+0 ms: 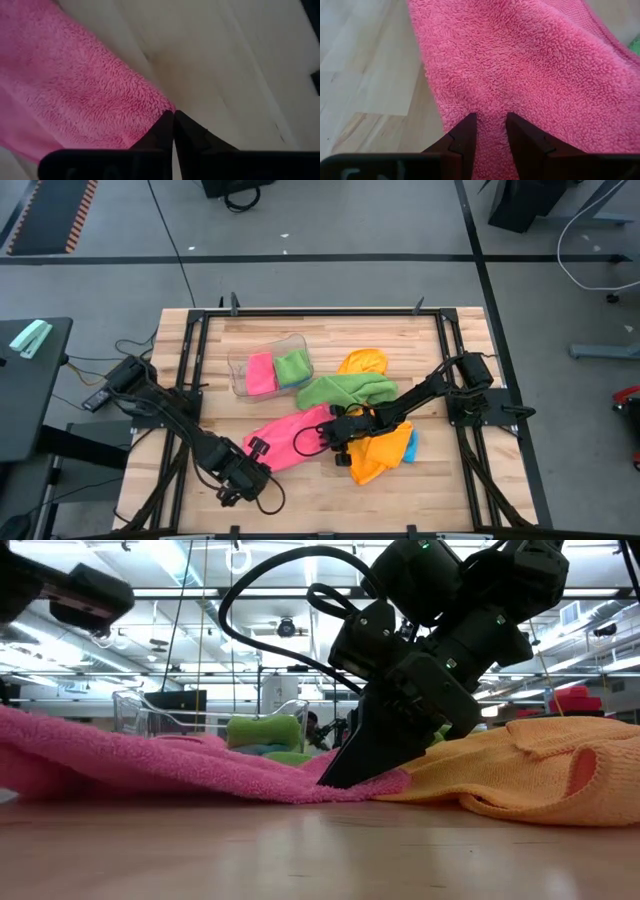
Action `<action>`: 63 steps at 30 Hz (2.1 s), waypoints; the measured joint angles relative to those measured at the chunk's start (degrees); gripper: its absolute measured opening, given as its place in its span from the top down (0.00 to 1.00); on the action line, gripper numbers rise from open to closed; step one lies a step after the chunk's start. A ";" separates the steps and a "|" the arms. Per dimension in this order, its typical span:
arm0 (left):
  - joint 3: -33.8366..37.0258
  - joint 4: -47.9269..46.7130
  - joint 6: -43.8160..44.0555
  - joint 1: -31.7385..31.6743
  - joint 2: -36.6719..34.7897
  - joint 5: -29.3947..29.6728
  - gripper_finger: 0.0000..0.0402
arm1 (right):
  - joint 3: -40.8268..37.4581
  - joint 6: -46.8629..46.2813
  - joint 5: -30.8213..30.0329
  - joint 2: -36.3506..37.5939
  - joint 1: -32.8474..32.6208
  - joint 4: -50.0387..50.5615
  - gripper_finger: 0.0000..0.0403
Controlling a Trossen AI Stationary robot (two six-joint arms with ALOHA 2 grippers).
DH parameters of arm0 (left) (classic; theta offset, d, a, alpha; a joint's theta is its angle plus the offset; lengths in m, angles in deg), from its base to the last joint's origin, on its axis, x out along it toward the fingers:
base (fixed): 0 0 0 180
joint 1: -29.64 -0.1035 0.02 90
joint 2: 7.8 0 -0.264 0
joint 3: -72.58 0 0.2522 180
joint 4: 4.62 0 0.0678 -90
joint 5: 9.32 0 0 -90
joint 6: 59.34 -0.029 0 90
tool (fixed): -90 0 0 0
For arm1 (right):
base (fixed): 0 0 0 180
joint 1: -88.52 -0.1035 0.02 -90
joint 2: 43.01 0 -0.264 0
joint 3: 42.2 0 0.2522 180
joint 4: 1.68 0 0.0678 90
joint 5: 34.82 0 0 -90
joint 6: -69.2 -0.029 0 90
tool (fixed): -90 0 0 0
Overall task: Fold microfiber towels
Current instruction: Fold the pink microfiber towel
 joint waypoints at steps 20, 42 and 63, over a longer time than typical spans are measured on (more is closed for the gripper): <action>0.45 -3.14 7.76 2.19 -0.23 6.42 0.71 | 0.00 -0.59 -0.11 0.00 0.01 0.00 0.71; 0.56 -0.85 69.18 7.56 5.11 8.85 0.87 | 0.00 -1.29 -0.09 0.00 0.01 -0.02 0.71; 0.56 -5.94 82.94 3.87 5.73 14.44 0.65 | 0.00 -1.35 -0.09 0.00 -0.17 -0.26 0.71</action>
